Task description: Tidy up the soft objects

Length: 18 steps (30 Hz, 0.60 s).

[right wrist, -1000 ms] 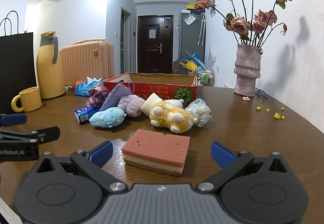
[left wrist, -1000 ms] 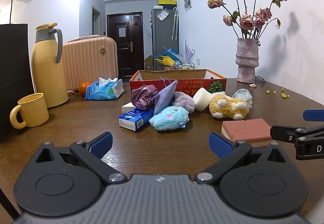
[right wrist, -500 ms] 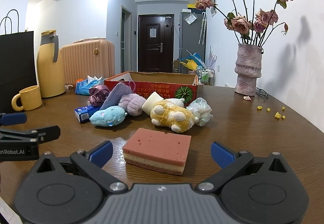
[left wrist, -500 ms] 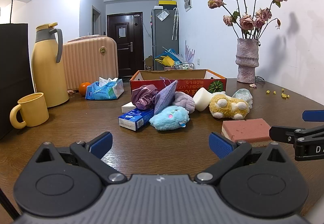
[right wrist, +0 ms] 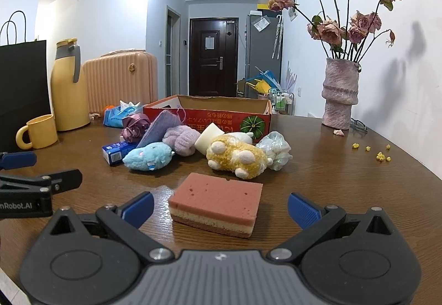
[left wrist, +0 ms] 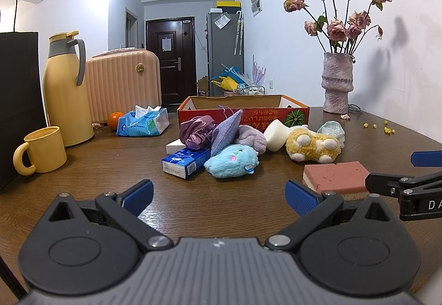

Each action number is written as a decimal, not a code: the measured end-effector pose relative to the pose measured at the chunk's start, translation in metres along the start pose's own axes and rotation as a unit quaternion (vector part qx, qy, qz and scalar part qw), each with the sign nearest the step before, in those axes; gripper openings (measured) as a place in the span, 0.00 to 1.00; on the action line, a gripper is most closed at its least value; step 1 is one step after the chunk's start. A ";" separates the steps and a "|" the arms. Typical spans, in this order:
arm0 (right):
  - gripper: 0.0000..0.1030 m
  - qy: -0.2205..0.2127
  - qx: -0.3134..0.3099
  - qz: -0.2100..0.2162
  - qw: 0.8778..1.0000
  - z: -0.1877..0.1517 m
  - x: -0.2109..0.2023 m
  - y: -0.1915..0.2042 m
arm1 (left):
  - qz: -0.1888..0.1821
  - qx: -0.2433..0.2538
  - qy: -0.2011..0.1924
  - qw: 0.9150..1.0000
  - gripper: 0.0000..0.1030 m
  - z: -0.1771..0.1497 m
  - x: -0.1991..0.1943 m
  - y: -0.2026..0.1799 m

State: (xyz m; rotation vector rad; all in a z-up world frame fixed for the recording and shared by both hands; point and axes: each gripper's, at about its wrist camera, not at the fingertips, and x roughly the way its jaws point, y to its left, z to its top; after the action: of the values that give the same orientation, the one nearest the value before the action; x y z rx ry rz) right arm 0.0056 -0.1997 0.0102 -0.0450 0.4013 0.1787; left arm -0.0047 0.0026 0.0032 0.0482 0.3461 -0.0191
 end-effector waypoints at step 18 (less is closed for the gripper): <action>1.00 0.011 -0.006 0.002 1.000 -0.001 0.007 0.002 | 0.000 0.000 0.000 1.000 1.00 0.000 0.000 0.000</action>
State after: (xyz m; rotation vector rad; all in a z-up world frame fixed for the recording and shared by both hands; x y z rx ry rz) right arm 0.0117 -0.1964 0.0068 -0.0583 0.4218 0.1838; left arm -0.0050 0.0026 0.0031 0.0477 0.3460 -0.0180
